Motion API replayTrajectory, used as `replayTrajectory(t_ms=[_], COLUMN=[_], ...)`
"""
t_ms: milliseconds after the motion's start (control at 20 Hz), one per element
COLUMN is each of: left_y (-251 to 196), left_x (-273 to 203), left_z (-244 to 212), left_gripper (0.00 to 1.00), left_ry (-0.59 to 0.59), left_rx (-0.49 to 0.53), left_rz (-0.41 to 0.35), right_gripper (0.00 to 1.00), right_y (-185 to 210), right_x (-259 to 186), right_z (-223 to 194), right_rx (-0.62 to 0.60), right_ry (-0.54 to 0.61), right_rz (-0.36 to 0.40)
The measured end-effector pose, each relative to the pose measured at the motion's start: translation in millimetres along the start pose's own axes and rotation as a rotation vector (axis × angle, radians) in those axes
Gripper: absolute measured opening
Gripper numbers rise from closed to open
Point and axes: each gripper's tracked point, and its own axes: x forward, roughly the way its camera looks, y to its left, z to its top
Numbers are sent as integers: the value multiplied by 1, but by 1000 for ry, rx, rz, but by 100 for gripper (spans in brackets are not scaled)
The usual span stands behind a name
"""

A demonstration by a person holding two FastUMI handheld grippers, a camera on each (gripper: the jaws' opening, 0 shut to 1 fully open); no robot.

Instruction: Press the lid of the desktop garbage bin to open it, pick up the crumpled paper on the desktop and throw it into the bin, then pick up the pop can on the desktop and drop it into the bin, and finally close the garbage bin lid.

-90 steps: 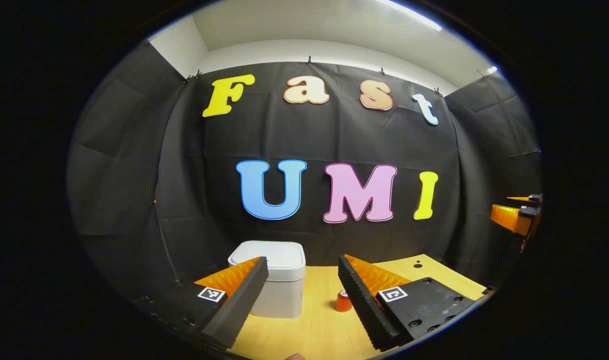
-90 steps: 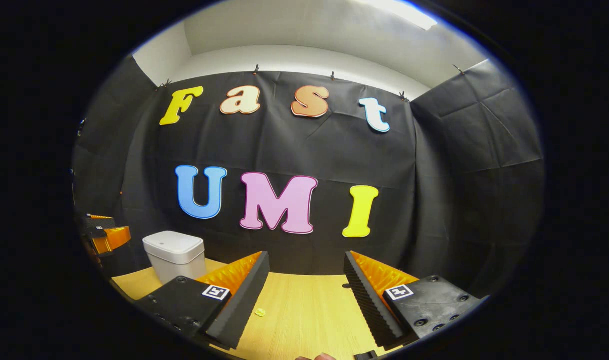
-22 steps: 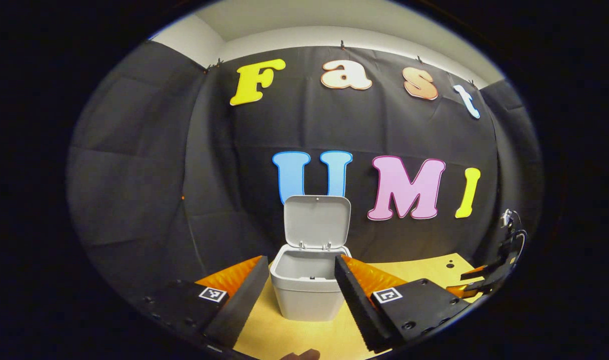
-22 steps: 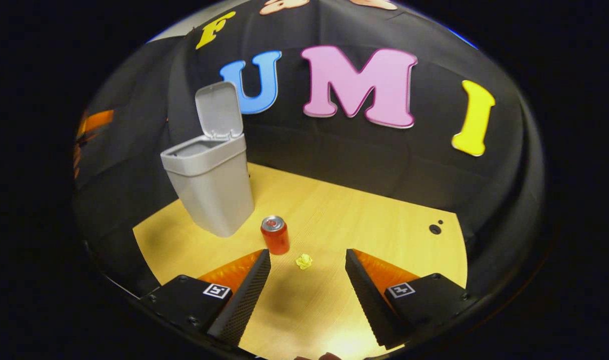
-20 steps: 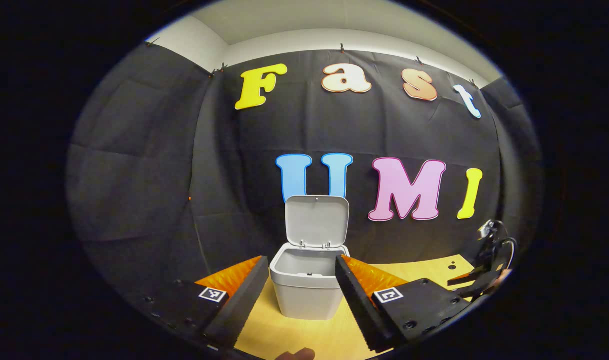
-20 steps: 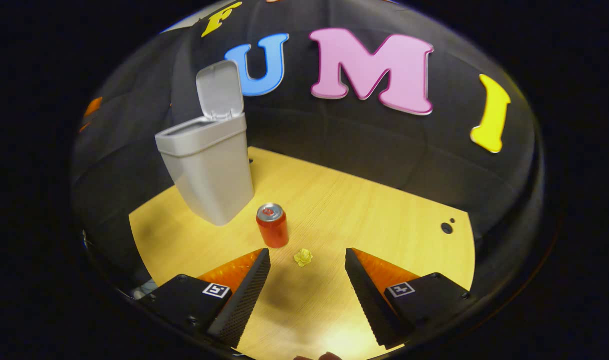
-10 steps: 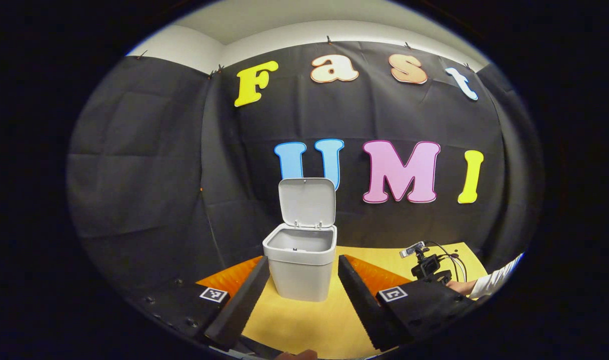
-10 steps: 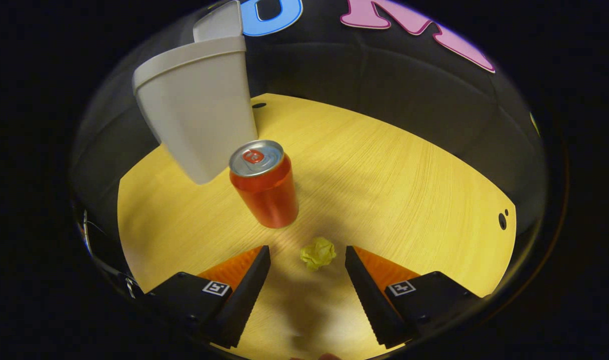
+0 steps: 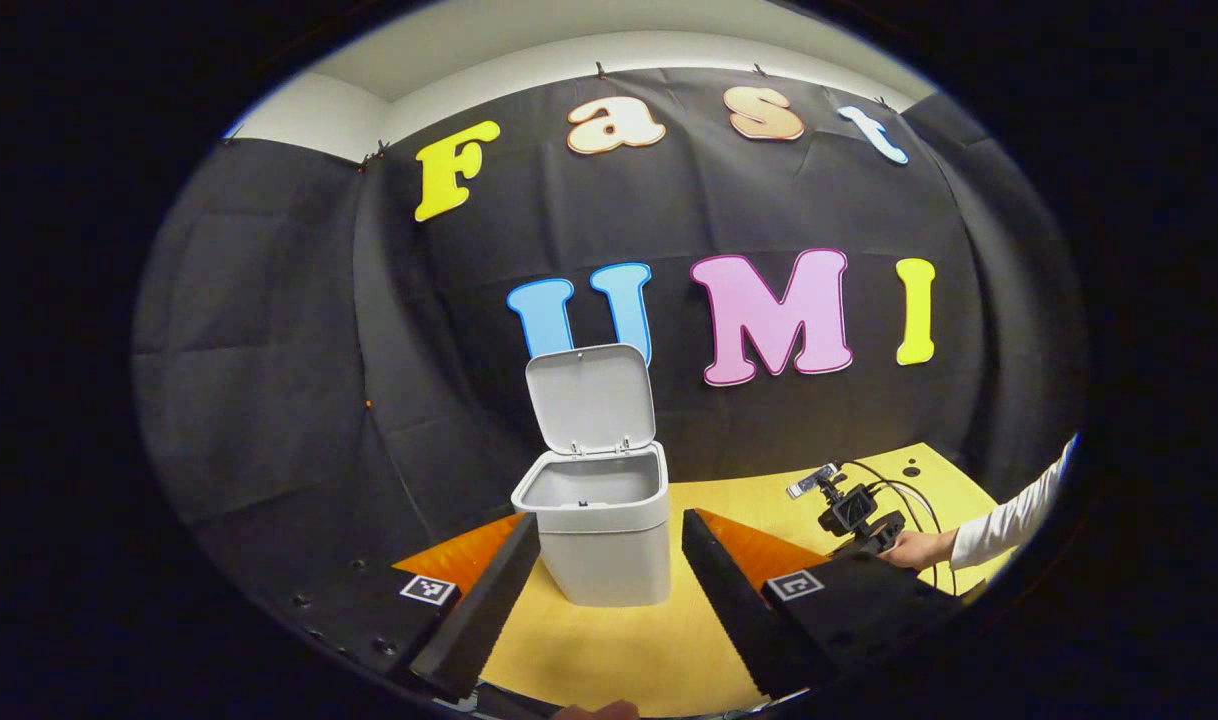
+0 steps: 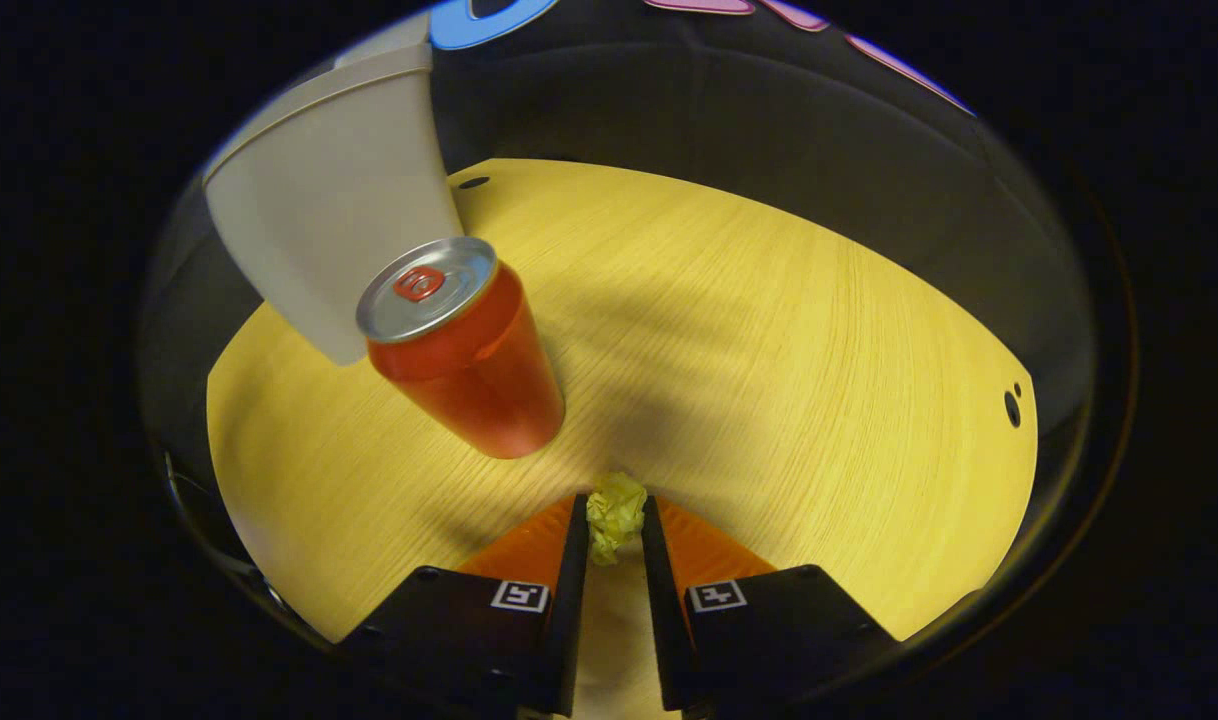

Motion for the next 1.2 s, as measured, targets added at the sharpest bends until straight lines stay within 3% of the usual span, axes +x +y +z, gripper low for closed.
replayTrajectory(t_ms=[150, 250, 600, 850, 1200], left_y=[12, 19, 38, 58, 71], left_x=[11, 20, 48, 52, 47], left_z=[-6, -11, -26, -27, -32], left_gripper=[96, 96, 97, 97, 95], left_ry=[5, 5, 36, 18, 20], left_rx=[-16, -39, -184, -210, -211], left_rz=[-34, -51, -93, -79, -53], right_gripper=[34, 34, 33, 33, 33], right_y=[-1, 13, 90, 168, 247], right_x=[-18, -45, -169, -242, -192], right_z=[3, 26, 175, 265, 282], right_rx=[-15, -13, -66, -116, -277], right_ry=[-15, -89, -445, -618, -563], right_rz=[-23, -1, 111, 261, 264])
